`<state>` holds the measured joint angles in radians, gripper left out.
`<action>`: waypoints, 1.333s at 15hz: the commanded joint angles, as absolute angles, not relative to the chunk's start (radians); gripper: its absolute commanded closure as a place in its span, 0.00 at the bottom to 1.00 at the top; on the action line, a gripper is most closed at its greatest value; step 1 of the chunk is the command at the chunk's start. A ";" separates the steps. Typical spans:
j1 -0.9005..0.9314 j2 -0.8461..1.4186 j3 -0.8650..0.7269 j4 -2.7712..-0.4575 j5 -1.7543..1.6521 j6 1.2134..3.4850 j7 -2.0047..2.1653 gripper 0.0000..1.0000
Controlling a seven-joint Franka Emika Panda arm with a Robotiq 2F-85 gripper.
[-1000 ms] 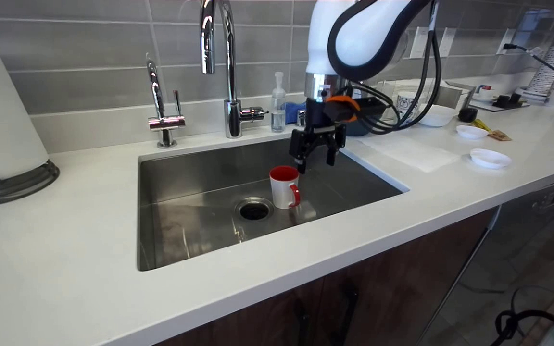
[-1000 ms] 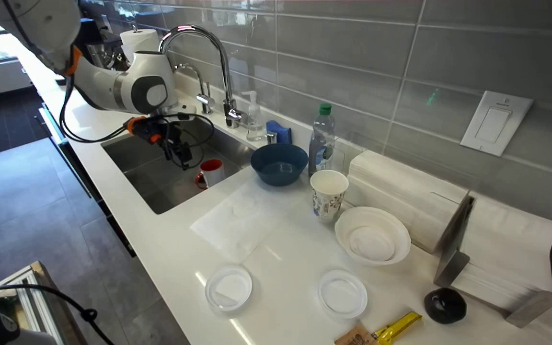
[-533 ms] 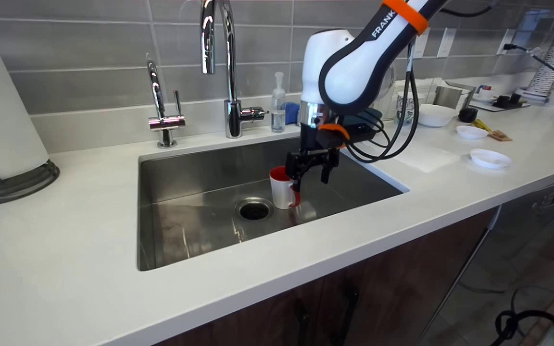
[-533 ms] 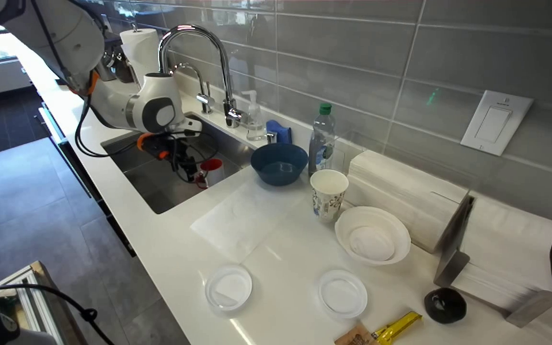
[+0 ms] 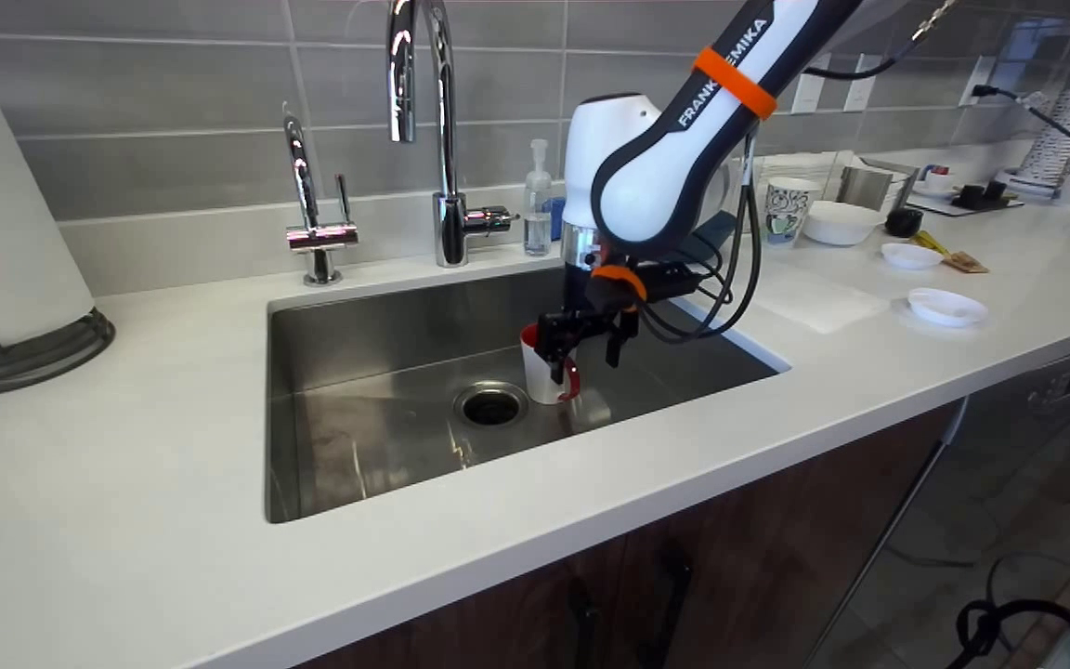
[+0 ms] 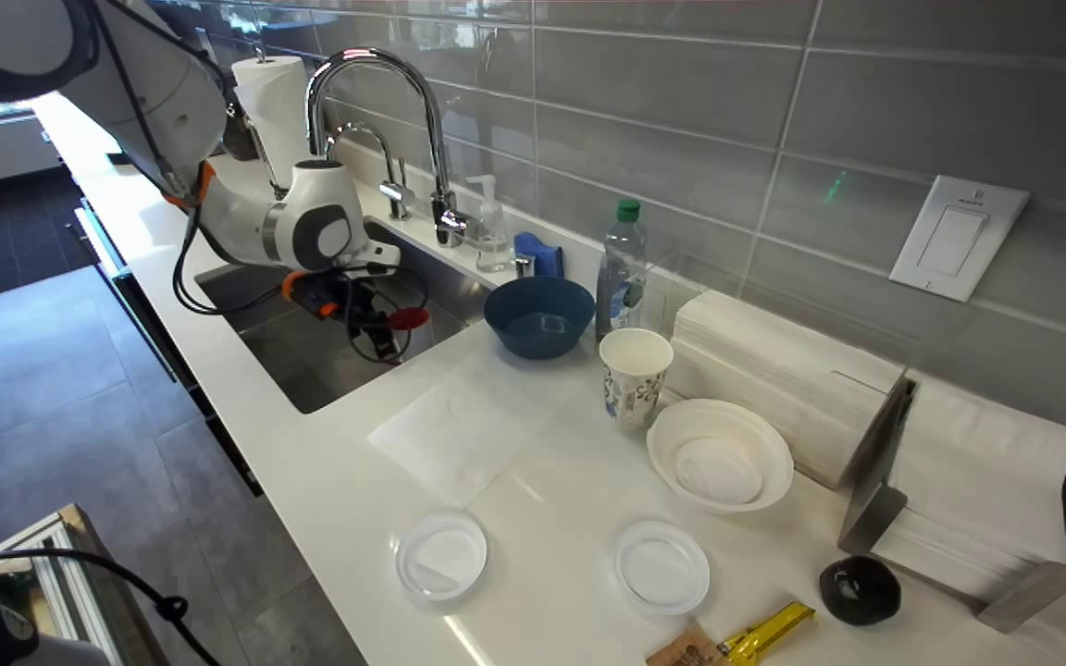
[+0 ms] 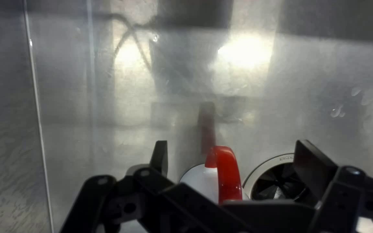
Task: Move the mug to the counter on the right
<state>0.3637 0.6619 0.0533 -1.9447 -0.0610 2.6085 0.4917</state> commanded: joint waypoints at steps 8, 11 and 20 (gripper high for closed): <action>0.407 0.798 0.014 -1.776 -0.021 2.576 0.552 0.45; 0.410 0.810 0.014 -1.756 -0.008 2.552 0.558 0.66; 0.416 0.822 0.007 -1.727 -0.013 2.509 0.595 0.95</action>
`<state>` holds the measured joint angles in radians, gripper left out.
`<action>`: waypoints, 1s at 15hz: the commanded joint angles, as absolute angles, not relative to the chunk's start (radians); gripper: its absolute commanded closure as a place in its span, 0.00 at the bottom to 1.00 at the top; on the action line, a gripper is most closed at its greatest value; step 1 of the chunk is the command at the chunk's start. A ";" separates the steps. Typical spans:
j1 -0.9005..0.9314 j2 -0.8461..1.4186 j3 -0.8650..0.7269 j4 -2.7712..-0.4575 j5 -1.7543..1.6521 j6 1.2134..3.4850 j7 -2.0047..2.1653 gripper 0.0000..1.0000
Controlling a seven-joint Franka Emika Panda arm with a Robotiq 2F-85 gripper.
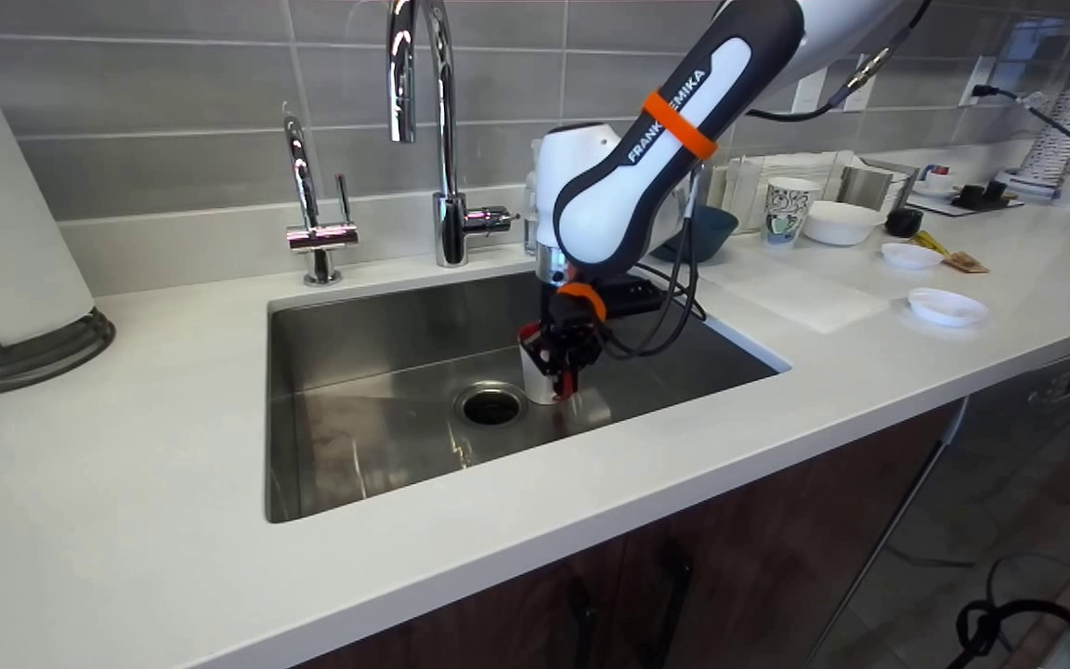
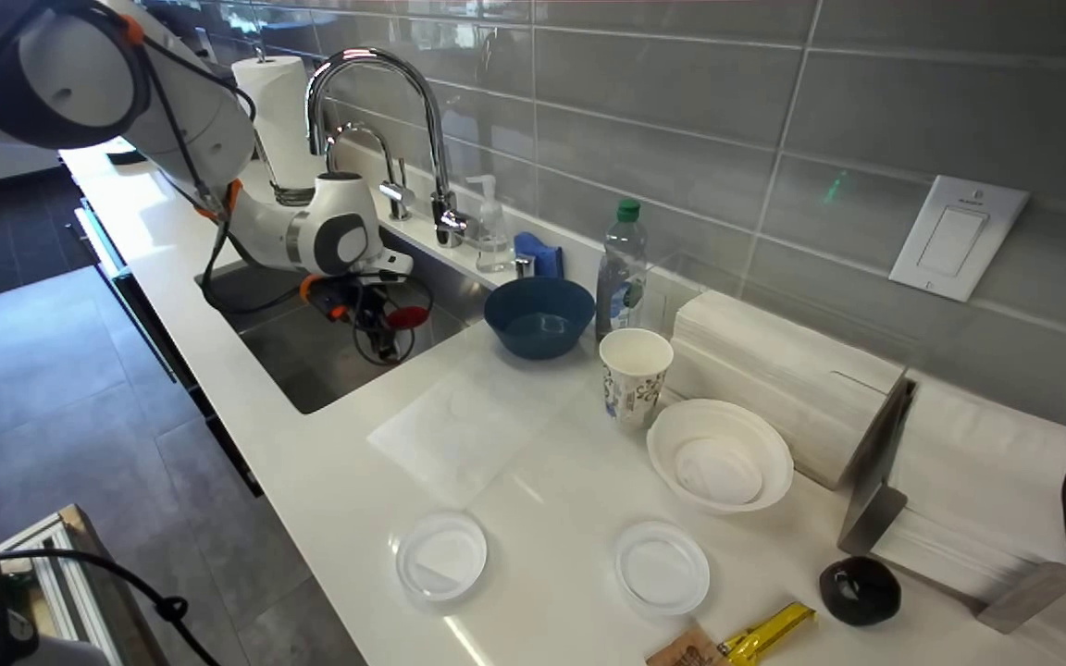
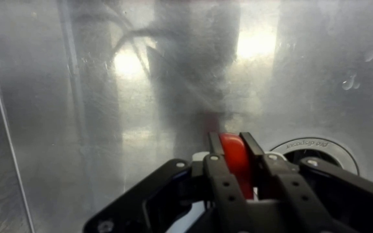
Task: Move the mug to the counter on the right
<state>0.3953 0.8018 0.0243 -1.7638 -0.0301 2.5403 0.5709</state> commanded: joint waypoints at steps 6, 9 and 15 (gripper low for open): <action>0.448 0.795 -0.017 -1.753 -0.032 2.536 0.647 0.95; 0.470 0.780 -0.035 -1.768 -0.043 2.547 0.681 0.95; 0.502 0.750 -0.057 -1.782 -0.065 2.540 0.721 0.95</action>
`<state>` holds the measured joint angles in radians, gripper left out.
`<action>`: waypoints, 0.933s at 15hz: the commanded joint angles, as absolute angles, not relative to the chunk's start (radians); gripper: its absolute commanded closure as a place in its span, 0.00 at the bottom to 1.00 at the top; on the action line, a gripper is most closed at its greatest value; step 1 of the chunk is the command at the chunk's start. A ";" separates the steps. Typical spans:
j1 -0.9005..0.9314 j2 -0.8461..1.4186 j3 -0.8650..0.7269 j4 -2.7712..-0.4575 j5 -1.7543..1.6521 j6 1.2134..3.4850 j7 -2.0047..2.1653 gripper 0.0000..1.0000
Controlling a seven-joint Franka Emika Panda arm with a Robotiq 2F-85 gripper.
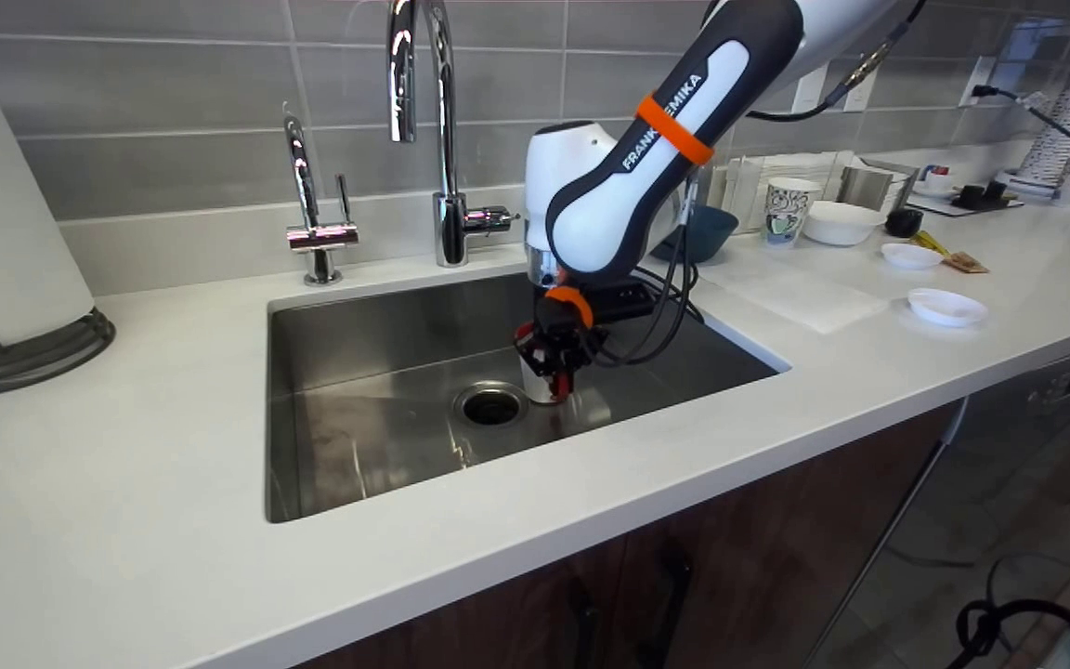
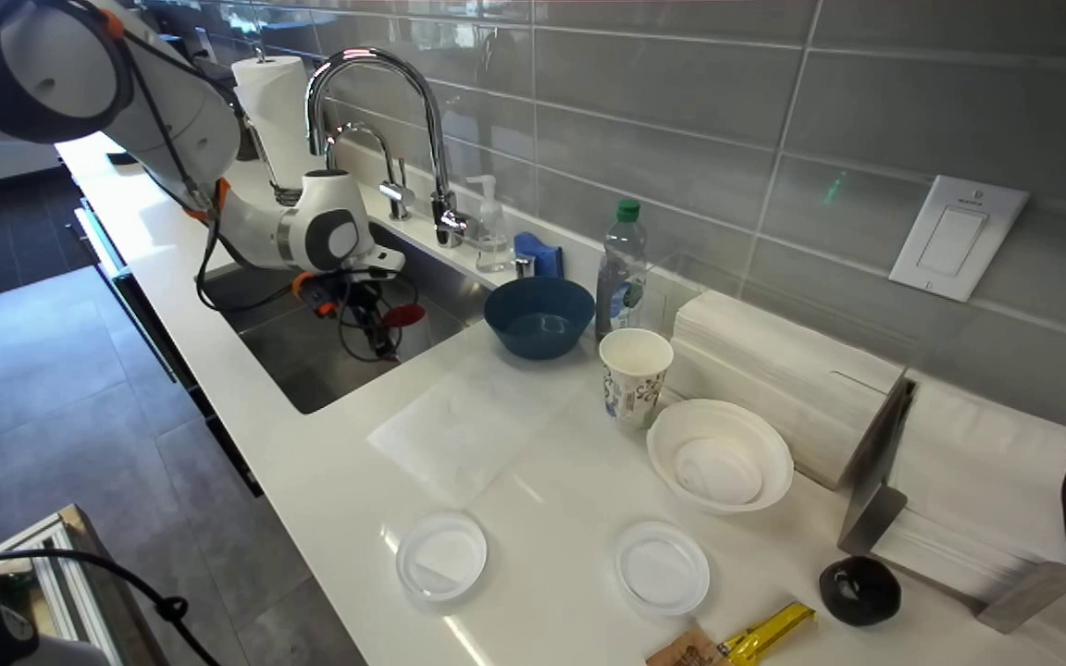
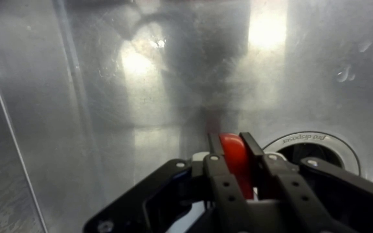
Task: Move the mug to the counter on the right
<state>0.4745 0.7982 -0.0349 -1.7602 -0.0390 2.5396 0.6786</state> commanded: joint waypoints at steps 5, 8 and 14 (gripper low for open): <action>0.498 0.675 -0.040 -1.817 -0.055 2.505 0.722 0.95; 0.487 0.590 -0.024 -1.866 -0.047 2.467 0.725 0.95; 0.439 0.350 0.017 -2.053 -0.024 2.379 0.755 0.95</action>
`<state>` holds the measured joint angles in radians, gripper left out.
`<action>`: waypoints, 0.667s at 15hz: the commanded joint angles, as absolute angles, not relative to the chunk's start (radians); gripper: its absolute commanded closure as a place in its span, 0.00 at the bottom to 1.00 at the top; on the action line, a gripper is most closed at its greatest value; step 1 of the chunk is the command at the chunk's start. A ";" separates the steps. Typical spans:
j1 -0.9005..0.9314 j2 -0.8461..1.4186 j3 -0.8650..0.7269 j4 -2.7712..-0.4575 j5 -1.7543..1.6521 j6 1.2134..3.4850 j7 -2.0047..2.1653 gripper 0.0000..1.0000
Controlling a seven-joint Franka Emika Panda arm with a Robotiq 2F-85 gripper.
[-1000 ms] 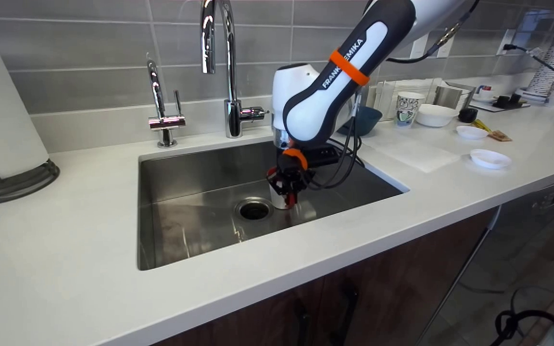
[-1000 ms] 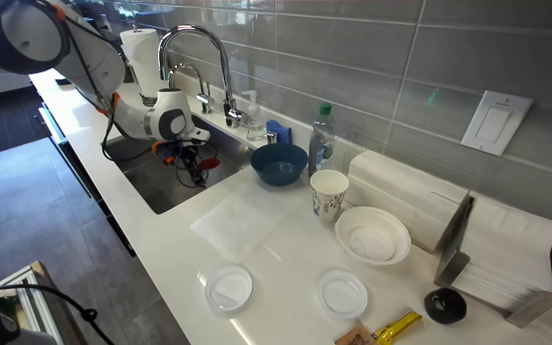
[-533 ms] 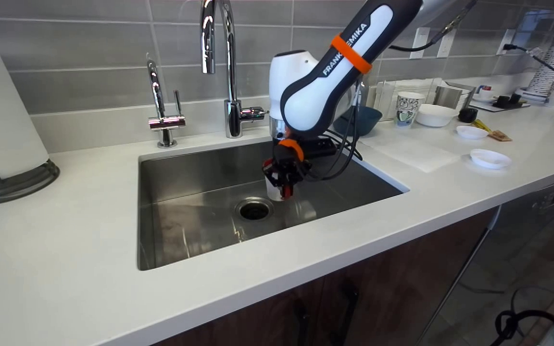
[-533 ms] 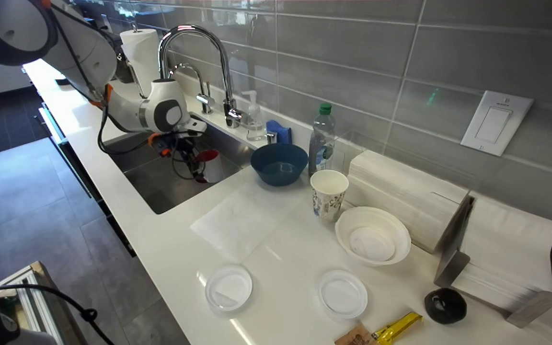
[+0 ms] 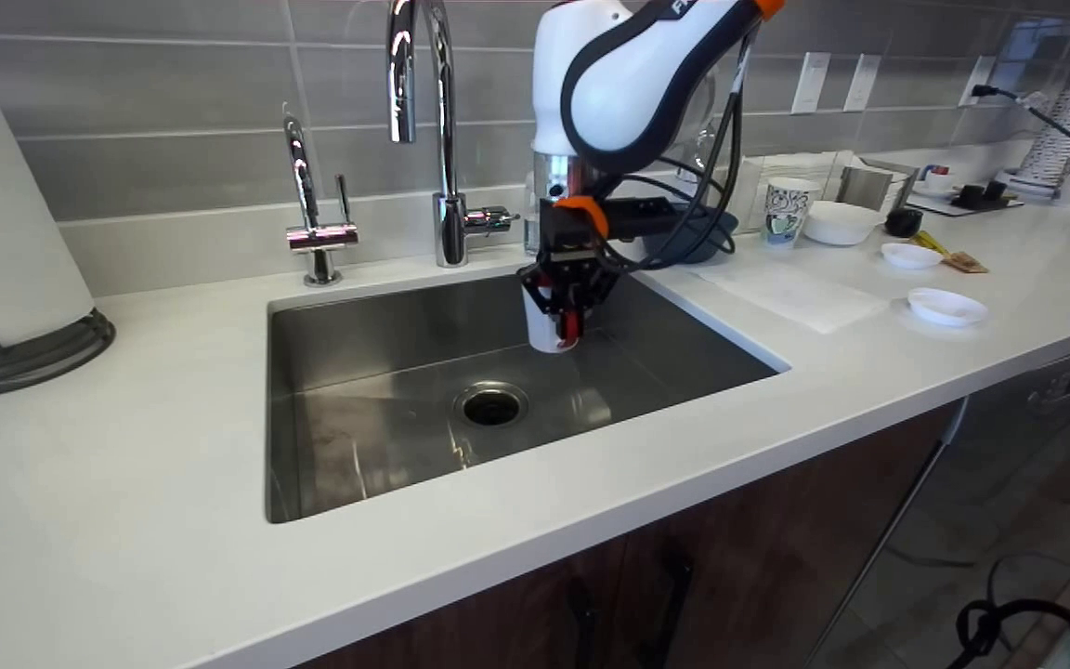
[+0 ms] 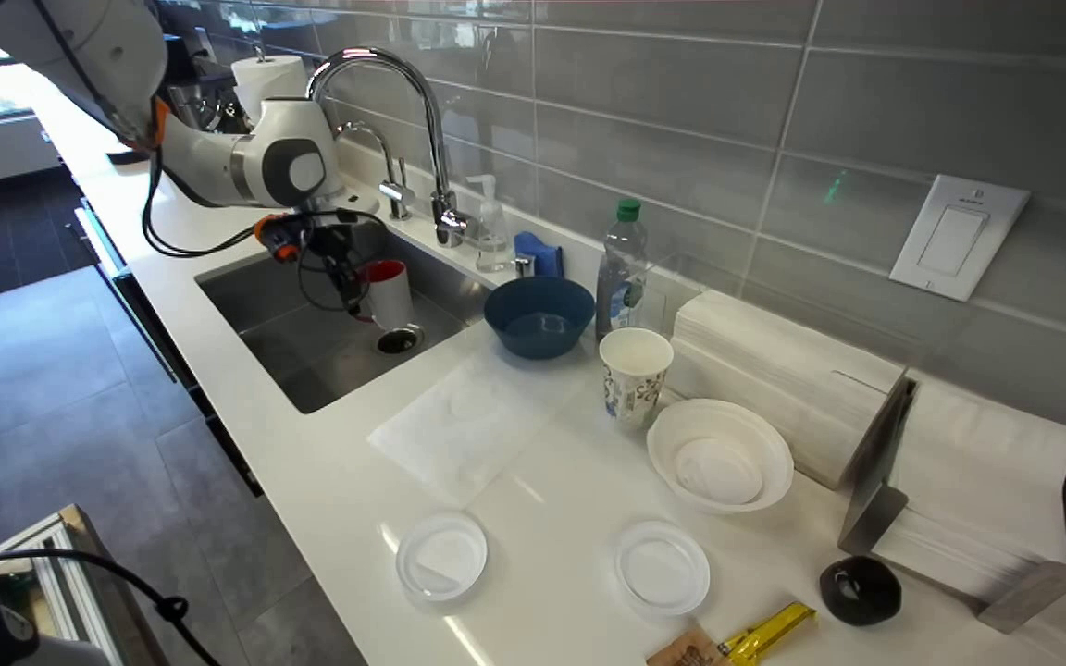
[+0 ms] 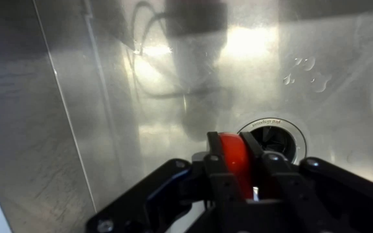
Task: Move the mug to the counter on the right
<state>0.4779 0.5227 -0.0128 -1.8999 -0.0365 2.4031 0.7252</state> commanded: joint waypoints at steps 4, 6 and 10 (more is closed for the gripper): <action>0.360 0.161 0.041 -2.238 0.028 2.413 0.767 0.95; 0.310 0.066 0.049 -2.320 0.072 2.413 0.761 0.95; 0.212 -0.121 0.042 -2.458 0.094 2.391 0.771 0.95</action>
